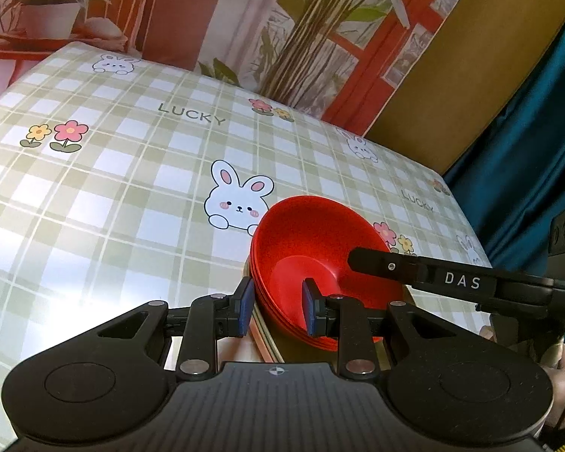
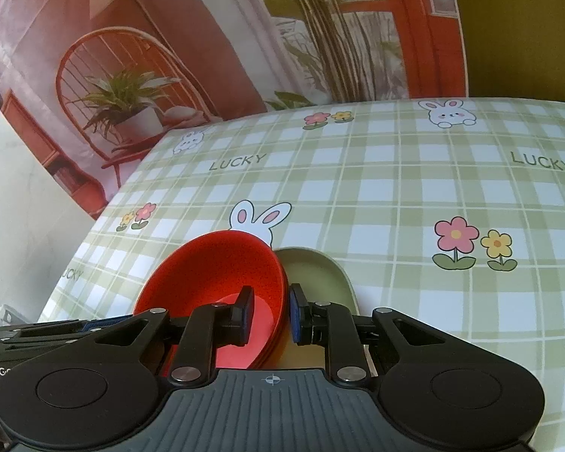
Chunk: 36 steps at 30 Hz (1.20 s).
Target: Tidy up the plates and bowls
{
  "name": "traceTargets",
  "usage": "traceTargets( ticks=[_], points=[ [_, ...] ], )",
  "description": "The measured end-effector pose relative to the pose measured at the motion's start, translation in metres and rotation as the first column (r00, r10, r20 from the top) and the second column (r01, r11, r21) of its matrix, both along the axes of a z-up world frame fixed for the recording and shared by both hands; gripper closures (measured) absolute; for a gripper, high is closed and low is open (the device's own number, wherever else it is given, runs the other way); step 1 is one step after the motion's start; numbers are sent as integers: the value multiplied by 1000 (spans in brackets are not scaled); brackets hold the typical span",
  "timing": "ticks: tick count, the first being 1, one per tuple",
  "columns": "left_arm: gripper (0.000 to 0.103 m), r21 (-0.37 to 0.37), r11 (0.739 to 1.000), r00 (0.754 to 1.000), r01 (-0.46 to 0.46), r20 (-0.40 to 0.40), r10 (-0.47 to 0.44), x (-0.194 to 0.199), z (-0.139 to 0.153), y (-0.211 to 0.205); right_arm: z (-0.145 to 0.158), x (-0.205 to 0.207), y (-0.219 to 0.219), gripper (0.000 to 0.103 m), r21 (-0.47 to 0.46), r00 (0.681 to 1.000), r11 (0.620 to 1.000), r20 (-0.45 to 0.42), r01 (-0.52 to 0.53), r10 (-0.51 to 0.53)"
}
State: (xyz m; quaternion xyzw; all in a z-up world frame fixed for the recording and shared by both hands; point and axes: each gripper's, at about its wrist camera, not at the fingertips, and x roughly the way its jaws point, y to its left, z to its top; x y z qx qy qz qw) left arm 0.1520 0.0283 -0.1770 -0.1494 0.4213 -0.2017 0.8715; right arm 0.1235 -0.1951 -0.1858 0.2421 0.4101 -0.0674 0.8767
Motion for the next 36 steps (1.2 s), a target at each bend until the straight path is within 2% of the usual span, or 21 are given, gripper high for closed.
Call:
traceTargets(
  ticks=[4,9,16,19,21,23,25,28,31,36],
  points=[
    [75,7,1000,1000,-6,9,5,-4,5,0,6,-5,1,82,-15,1000,1000,24,10,-9],
    [75,39,999,997,-5,75,2,-14,22,0,26,-20,-3,76,-79,997,996,74,28,-22],
    [66,142,990,986,-26,167,2,-35,42,-14,39,-52,-13,71,-179,994,980,75,86,-74],
    [55,161,986,982,-38,191,6,-41,49,-15,44,-63,-16,56,-189,992,976,90,105,-90],
    [44,161,986,978,-46,210,11,-44,56,-15,49,-69,-16,46,-201,990,973,104,114,-95],
    [26,166,984,971,-68,238,27,-48,64,-14,57,-74,-15,31,-219,988,967,121,126,-101],
    [18,178,980,963,-93,266,43,-50,71,-11,65,-78,-14,21,-219,985,967,142,131,-101],
    [18,174,978,956,-112,288,58,-55,83,-8,78,-83,-12,7,-226,981,965,164,136,-100],
    [16,132,983,950,-127,300,82,-60,97,-3,92,-90,-9,1,-239,977,960,187,143,-99],
    [15,112,983,930,-148,355,99,-71,123,2,120,-102,-3,0,-263,967,950,232,167,-105]
  ],
)
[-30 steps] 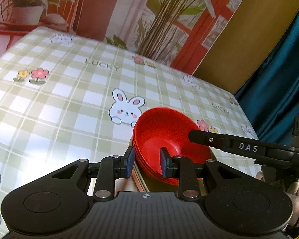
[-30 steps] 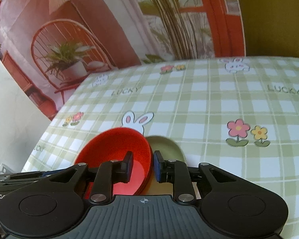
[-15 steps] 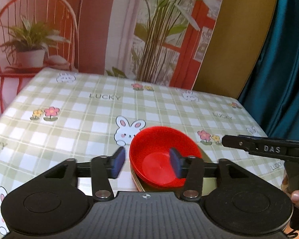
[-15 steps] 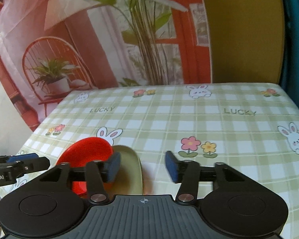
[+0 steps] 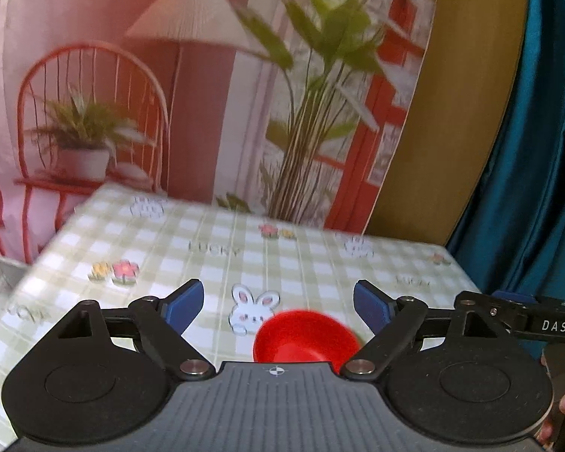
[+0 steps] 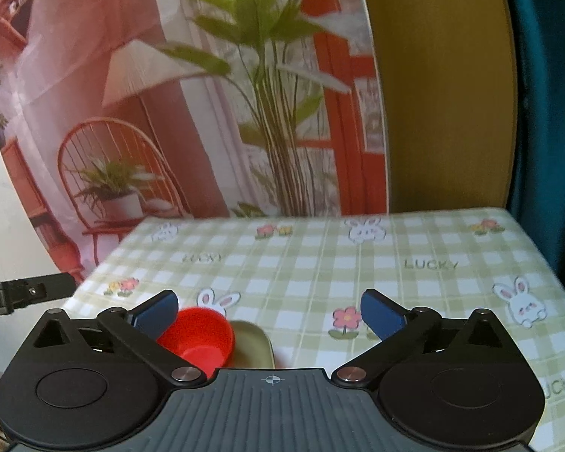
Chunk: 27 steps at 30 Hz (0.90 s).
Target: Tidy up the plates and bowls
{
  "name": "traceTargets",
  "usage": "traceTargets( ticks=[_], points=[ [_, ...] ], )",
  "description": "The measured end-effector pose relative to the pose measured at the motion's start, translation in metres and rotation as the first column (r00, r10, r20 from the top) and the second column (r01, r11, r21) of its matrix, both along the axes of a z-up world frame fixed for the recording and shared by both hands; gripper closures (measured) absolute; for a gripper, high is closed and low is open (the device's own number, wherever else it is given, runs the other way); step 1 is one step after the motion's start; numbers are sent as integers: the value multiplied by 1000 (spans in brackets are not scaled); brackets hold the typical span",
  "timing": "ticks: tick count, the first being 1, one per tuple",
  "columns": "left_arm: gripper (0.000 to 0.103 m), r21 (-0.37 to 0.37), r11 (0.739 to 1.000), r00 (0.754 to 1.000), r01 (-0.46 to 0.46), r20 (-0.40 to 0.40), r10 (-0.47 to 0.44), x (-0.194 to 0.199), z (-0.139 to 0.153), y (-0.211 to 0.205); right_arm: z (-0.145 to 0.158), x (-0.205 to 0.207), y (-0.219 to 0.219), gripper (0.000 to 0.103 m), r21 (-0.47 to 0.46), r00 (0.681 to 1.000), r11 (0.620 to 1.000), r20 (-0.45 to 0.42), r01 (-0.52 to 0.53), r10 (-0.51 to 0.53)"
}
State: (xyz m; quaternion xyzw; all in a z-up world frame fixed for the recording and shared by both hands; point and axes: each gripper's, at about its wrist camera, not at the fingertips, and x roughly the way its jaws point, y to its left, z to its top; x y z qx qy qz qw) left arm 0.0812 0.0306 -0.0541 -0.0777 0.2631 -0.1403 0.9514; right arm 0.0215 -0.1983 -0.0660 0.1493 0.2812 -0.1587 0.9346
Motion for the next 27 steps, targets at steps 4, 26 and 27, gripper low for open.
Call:
traceTargets(
  ticks=[4,26,27],
  points=[
    [14,38,999,997,-7,81,4,-15,28,0,28,-9,7,0,-33,999,999,41,17,-15],
    [14,117,992,940,-56,342,13,-70,128,-11,151,-50,34,0,-162,966,985,258,51,-8],
    [14,116,992,939,-53,344,10,-72,129,-12,152,-51,35,0,-165,966,985,260,53,-9]
  ],
)
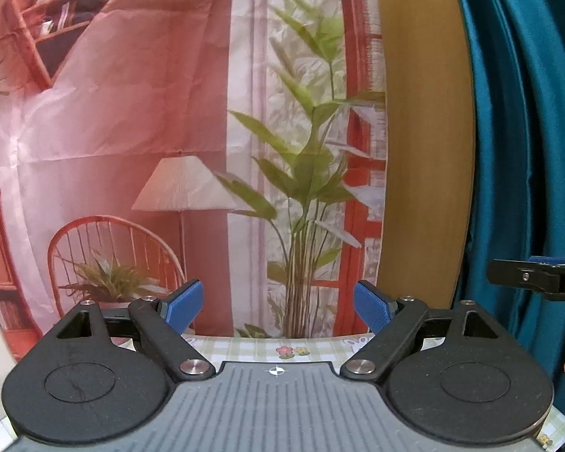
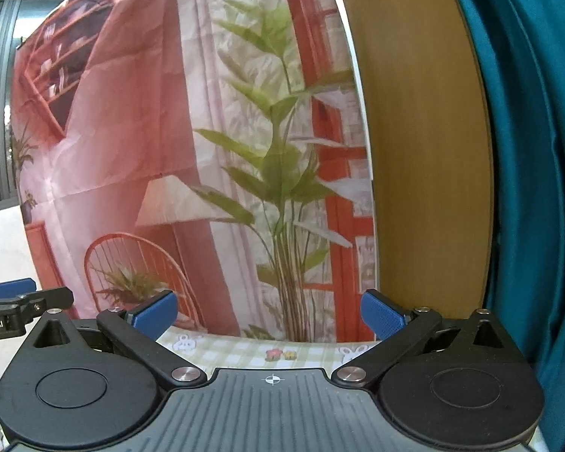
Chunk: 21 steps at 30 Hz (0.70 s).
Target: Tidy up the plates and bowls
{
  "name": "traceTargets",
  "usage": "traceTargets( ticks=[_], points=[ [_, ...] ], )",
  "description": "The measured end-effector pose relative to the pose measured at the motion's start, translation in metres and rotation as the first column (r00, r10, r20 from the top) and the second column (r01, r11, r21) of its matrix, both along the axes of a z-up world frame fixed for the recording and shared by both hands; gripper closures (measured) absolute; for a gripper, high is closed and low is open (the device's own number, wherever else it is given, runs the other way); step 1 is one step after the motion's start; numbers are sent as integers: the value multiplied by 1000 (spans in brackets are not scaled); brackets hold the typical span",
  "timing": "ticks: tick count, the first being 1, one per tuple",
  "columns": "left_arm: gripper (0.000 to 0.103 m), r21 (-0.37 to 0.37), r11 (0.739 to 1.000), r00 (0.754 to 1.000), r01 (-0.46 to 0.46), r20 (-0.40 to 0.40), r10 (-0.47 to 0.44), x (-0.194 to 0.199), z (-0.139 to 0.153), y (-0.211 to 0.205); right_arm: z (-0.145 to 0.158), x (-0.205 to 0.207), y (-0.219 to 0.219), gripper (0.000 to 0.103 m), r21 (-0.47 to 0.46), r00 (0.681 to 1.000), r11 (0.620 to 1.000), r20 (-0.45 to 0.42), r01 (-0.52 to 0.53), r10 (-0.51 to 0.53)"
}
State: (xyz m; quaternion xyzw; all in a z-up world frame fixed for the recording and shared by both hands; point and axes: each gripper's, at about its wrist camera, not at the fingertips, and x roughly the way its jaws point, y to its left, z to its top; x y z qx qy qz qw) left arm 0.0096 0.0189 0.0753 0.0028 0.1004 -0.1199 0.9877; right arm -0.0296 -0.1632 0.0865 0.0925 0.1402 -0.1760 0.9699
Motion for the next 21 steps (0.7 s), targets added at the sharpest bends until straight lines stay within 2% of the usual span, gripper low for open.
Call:
traceTargets(
  ticks=[21],
  points=[
    [14,-1,1000,1000,-12,-16,12,-3,1,-2,1,-2,3,0,-3,1000,1000,5,-7,7]
  ],
)
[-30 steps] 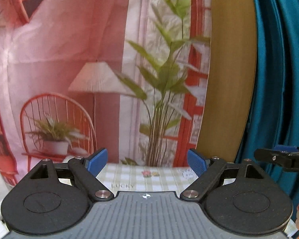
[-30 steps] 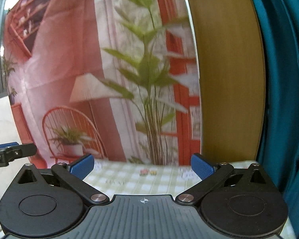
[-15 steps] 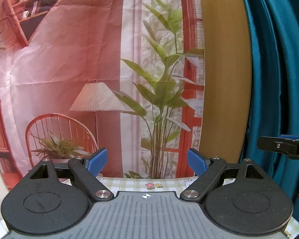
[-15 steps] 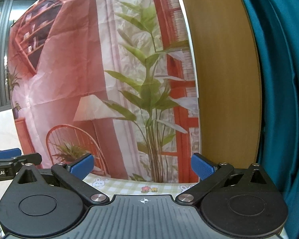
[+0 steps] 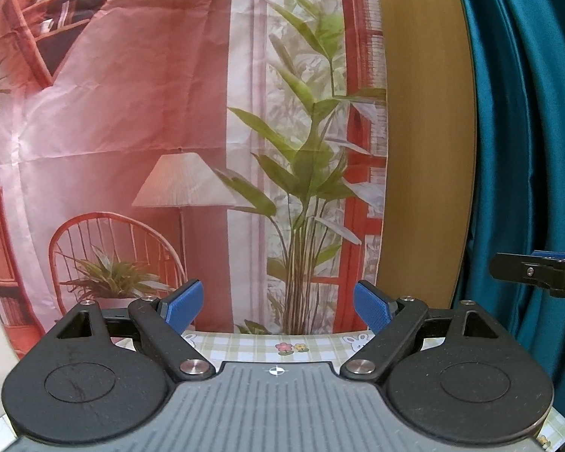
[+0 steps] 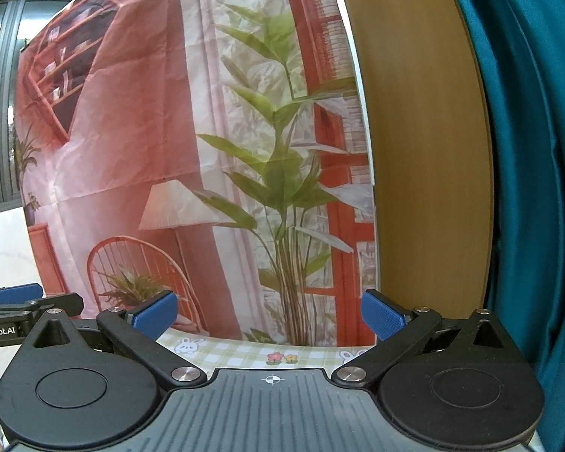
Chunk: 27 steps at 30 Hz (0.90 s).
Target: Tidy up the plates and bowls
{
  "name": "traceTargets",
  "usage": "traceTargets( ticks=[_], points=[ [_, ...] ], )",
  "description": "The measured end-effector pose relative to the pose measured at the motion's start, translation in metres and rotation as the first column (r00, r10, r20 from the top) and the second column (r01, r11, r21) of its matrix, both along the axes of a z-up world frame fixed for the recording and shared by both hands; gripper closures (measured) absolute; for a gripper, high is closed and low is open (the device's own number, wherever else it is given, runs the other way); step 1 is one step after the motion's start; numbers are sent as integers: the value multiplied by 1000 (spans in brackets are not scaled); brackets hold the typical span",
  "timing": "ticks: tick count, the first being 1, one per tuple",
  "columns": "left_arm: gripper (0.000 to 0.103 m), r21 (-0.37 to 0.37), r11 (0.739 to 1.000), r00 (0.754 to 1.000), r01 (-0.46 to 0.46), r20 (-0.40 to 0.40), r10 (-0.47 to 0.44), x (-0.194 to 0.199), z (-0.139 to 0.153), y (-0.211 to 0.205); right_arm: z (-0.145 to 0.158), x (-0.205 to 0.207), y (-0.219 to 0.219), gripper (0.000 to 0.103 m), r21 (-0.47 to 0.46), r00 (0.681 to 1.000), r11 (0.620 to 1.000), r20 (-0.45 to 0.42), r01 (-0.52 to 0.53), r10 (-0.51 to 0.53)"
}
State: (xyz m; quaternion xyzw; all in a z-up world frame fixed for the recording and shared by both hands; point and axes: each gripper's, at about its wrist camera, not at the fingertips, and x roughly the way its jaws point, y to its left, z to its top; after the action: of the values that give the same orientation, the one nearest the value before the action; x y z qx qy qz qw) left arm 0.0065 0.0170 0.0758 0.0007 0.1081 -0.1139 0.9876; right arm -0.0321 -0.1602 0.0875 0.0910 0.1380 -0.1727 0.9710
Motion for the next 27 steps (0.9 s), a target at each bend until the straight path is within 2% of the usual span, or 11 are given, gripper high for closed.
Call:
traceTargets(
  ticks=[27],
  points=[
    [14,20,1000,1000,-15,6,14,-3,3,1,0,-1,-2,0,4,1000,1000,-2,3,-3]
  ],
)
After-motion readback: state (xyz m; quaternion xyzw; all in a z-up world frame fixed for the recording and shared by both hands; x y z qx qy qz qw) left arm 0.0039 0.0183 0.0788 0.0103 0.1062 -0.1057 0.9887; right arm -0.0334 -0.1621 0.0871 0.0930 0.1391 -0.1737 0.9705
